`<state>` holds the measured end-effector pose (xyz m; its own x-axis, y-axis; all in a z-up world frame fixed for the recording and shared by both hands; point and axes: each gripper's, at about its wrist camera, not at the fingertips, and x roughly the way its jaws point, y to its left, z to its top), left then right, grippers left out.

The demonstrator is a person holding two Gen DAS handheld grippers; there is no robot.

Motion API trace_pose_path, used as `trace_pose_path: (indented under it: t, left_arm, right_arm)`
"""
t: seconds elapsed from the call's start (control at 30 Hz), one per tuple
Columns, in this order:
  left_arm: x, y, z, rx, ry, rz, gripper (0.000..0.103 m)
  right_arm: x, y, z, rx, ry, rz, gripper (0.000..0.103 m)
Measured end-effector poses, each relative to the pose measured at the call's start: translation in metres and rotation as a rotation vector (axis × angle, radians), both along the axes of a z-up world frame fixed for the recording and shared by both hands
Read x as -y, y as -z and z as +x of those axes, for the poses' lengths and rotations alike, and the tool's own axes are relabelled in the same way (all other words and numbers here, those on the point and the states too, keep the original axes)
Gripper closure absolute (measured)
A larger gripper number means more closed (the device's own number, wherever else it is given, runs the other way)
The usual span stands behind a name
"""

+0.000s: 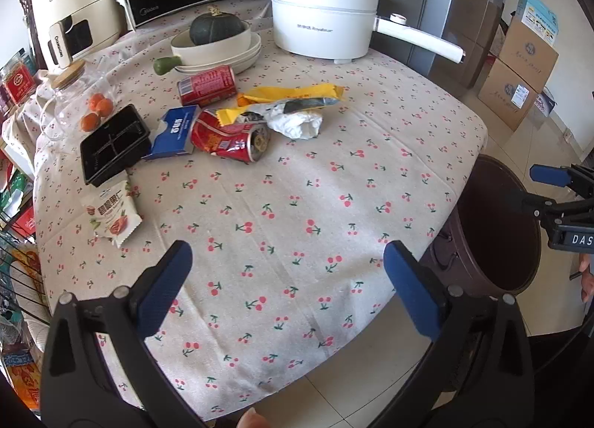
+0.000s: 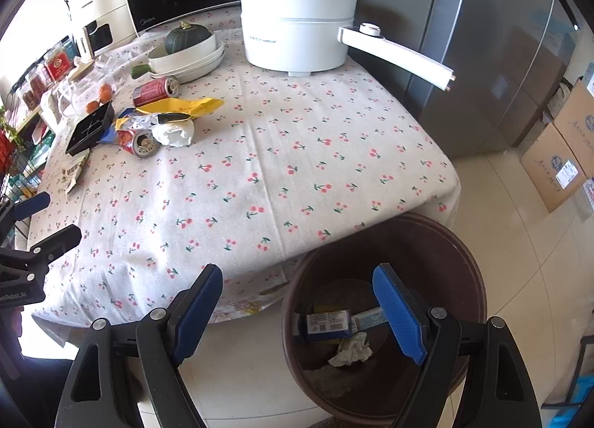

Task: Collect trash
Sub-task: 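Reach the left gripper to the pecan kernels packet and grasp it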

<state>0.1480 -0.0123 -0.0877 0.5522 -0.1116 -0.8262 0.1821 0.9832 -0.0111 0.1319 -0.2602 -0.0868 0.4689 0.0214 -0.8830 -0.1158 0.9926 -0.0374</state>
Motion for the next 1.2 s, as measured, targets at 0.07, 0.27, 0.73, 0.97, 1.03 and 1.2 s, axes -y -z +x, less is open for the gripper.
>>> trace_pose_path:
  t: [0.07, 0.27, 0.73, 0.97, 1.03, 1.2]
  left_arm:
    - [-0.016, 0.0, 0.001, -0.001, -0.035, -0.004, 0.001]
    - [-0.061, -0.001, 0.011, -0.005, -0.135, 0.001, 0.001]
    - [-0.162, 0.046, 0.079, -0.166, -0.473, -0.123, 0.001]
    - [-0.165, 0.066, 0.105, -0.167, -0.566, -0.134, 0.001]
    - [-0.165, 0.072, 0.109, -0.172, -0.585, -0.124, 0.001]
    - [-0.169, 0.087, 0.114, -0.197, -0.619, -0.078, 0.006]
  right_arm:
    - [-0.014, 0.0, 0.005, 0.003, -0.019, -0.002, 0.017]
    - [-0.054, 0.001, 0.023, 0.004, -0.052, 0.013, 0.012]
    - [-0.105, 0.028, 0.071, -0.064, -0.052, 0.066, 0.011]
    - [-0.101, 0.039, 0.087, -0.084, -0.028, 0.053, 0.011]
    - [-0.099, 0.041, 0.089, -0.089, -0.024, 0.052, 0.011]
    - [-0.095, 0.044, 0.088, -0.093, -0.027, 0.032, 0.011]
